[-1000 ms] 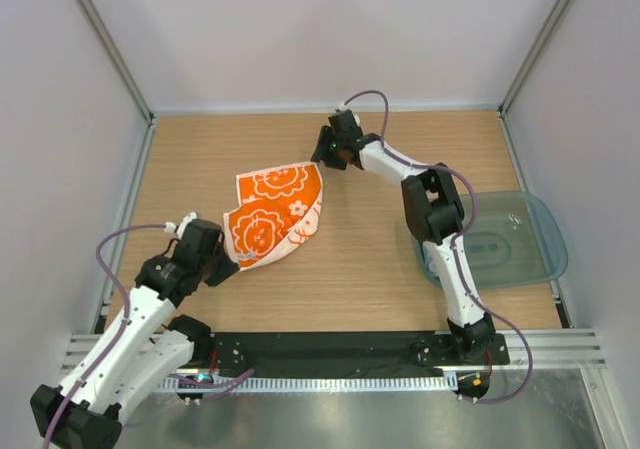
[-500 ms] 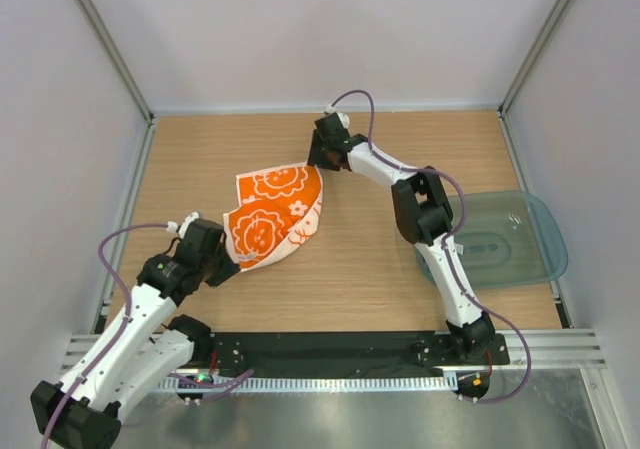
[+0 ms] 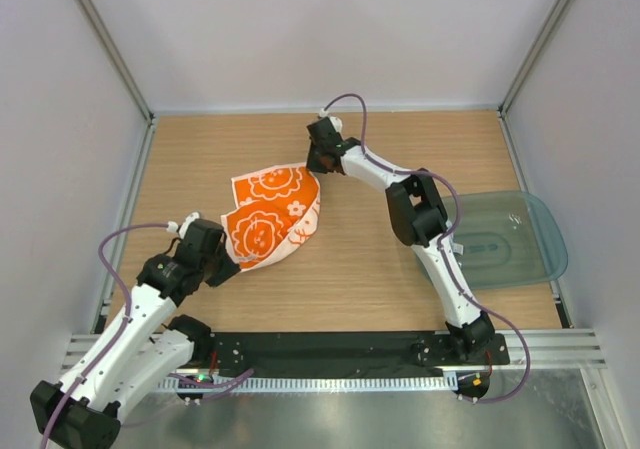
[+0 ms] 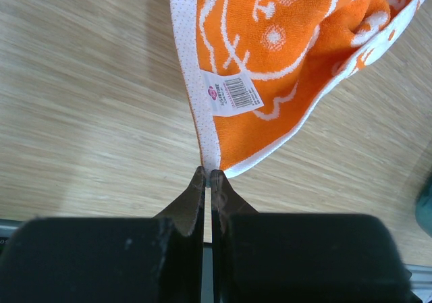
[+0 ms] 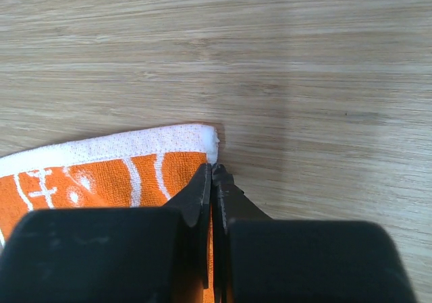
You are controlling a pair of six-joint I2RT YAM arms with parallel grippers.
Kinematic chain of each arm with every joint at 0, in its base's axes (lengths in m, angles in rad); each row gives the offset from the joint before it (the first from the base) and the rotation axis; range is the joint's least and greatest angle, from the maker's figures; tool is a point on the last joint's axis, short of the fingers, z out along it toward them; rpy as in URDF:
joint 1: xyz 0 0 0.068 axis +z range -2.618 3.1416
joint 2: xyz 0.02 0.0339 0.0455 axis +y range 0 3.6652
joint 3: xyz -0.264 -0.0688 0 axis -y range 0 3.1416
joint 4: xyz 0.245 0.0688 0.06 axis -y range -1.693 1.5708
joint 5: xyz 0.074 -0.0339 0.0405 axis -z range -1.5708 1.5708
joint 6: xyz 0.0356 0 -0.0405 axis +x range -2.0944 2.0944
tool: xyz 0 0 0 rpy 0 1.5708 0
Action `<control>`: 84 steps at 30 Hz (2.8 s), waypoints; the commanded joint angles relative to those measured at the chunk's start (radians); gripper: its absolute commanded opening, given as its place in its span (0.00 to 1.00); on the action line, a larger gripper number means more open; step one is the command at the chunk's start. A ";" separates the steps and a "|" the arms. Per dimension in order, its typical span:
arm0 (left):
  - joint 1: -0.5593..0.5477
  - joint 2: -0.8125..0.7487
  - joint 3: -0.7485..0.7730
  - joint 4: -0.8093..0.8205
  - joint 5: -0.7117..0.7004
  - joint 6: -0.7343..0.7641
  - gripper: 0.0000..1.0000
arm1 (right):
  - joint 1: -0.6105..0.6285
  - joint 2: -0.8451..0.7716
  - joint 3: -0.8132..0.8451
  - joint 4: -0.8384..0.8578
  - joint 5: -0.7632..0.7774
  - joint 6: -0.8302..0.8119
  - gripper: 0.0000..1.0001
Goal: Roll the towels
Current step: Flatten the towel, then fold the towel
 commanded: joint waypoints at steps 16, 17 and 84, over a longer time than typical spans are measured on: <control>-0.004 0.133 0.155 0.029 -0.034 0.140 0.00 | -0.193 -0.520 -0.554 0.042 0.017 0.057 0.01; -0.004 0.156 0.162 0.031 -0.037 0.148 0.00 | -0.192 -0.561 -0.612 0.048 0.021 0.071 0.01; 0.535 0.525 0.326 -0.124 0.152 0.320 0.00 | 0.058 -1.118 -1.346 -0.076 0.104 0.297 0.01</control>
